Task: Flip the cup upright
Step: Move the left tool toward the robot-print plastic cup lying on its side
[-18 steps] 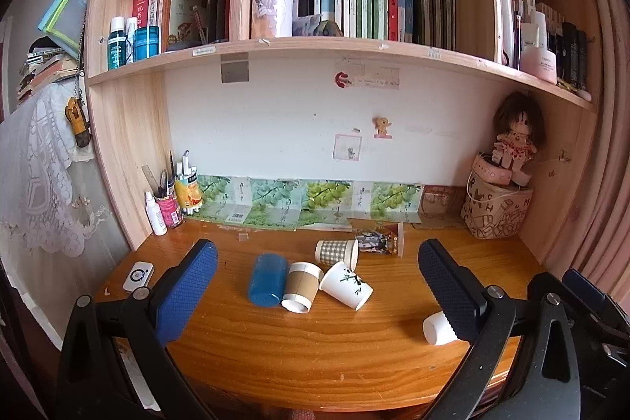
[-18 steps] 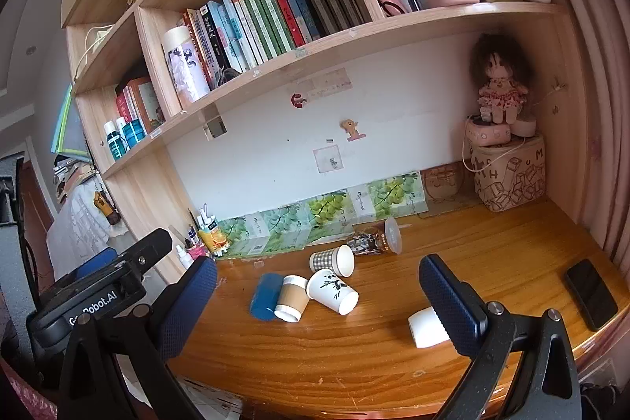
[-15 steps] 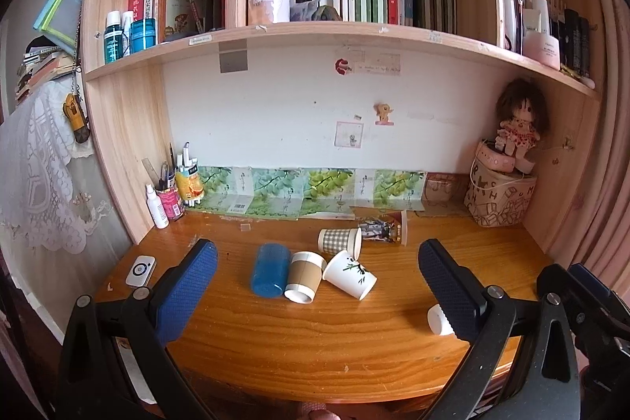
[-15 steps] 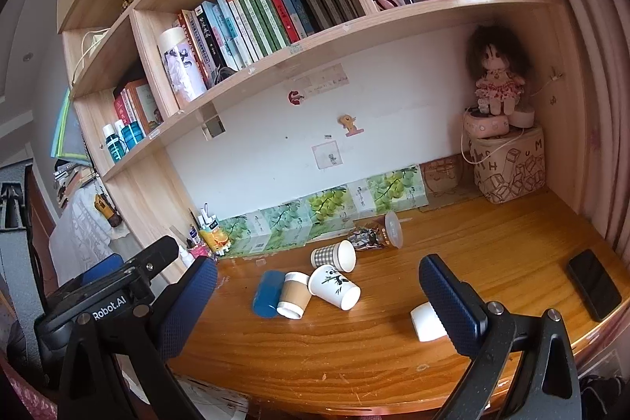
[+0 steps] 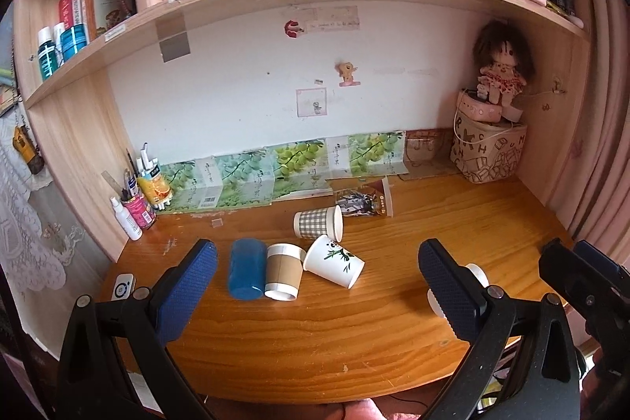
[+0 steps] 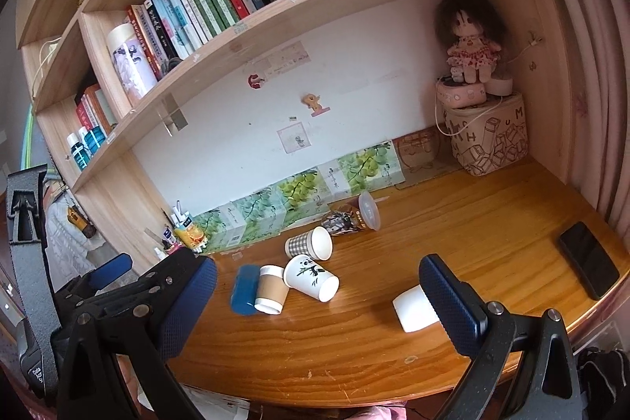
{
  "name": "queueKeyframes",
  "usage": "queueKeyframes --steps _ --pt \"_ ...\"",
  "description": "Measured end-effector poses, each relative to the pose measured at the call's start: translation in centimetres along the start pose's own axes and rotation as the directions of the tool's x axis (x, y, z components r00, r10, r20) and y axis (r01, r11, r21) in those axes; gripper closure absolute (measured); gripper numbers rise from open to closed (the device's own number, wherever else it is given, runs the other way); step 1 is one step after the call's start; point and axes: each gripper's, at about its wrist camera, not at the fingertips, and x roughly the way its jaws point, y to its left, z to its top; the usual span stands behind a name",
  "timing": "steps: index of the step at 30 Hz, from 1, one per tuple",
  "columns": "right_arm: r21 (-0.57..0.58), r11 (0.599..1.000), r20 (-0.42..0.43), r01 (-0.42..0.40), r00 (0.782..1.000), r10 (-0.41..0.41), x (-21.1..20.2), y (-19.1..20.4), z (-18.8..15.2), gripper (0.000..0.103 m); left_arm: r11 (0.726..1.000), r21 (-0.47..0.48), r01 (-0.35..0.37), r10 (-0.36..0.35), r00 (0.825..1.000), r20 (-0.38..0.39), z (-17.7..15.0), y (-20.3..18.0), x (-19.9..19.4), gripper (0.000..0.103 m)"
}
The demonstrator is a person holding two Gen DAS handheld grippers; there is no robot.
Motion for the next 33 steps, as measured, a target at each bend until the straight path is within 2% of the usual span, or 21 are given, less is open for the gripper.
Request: queueKeyframes --steps 5,12,18,22,26,33 --pt "0.069 0.997 -0.051 0.021 0.999 -0.017 2.7 -1.4 1.0 0.000 0.998 0.064 0.000 0.002 0.999 -0.037 1.5 -0.5 3.0 0.001" --pt "0.159 0.986 -0.114 0.043 0.993 -0.025 7.1 -3.1 2.3 0.000 0.988 0.142 0.059 -0.048 0.996 -0.081 4.8 -0.4 7.8 0.001" --pt "0.303 0.952 -0.185 0.051 0.983 0.006 11.3 -5.3 3.1 0.000 0.964 0.233 0.128 -0.099 0.986 -0.133 6.9 -0.8 12.6 0.001" --pt "0.404 0.914 -0.223 0.044 0.973 0.052 14.1 -6.9 3.1 0.000 0.947 0.270 0.174 -0.122 0.972 -0.200 7.8 -1.3 16.2 0.001" --pt "0.491 0.871 -0.252 0.039 0.962 0.099 16.9 -8.4 2.8 0.000 0.926 0.293 0.238 -0.156 0.948 -0.278 8.0 -2.0 19.9 0.001" --pt "0.601 0.797 -0.289 0.051 0.944 0.157 21.7 -10.8 2.1 0.000 0.861 0.402 0.313 -0.150 0.910 -0.387 7.4 -4.5 26.1 0.001"
